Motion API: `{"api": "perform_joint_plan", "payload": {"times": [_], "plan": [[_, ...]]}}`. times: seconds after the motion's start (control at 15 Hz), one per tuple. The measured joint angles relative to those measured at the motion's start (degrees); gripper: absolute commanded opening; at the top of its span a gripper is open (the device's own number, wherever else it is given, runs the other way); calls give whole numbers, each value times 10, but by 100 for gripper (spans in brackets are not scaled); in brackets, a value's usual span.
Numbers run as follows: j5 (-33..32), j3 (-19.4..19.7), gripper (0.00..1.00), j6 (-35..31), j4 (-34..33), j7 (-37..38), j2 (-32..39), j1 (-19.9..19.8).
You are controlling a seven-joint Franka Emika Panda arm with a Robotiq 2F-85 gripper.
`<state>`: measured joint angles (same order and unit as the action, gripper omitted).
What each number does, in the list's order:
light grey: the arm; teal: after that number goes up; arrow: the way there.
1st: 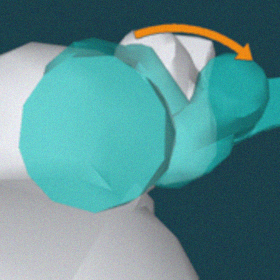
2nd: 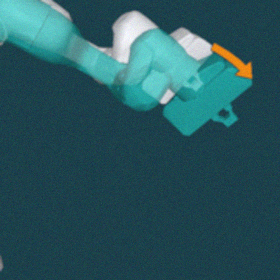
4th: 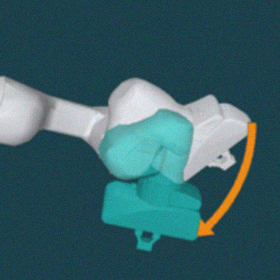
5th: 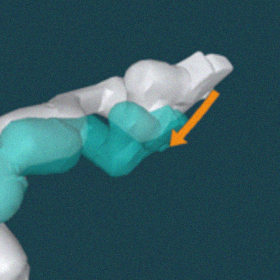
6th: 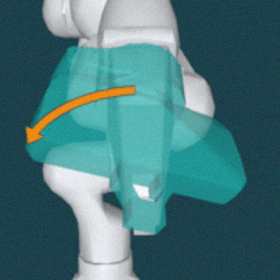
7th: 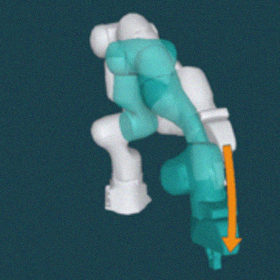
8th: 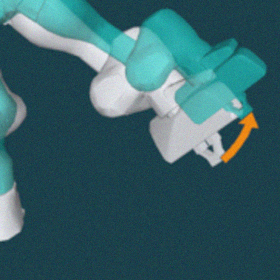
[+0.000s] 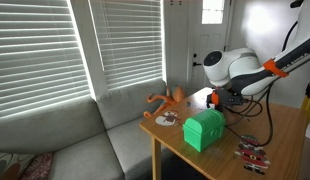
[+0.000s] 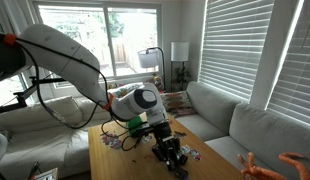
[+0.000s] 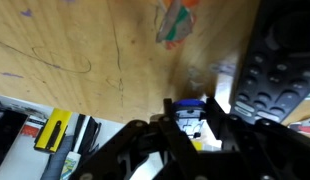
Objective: Put the toy car, upside down on the table
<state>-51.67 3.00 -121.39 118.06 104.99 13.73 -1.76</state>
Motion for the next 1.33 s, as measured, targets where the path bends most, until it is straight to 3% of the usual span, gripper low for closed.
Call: {"api": "perform_joint_plan", "payload": {"times": [0.67,1.13,1.2,1.33], "plan": [[89,0,12,-2,47,-28,-51,0],[146,-1,12,-39,102,-35,-101,1],[153,-1,62,-43,107,-37,-105,1],[163,-1,68,-49,116,-38,-113,1]]}}
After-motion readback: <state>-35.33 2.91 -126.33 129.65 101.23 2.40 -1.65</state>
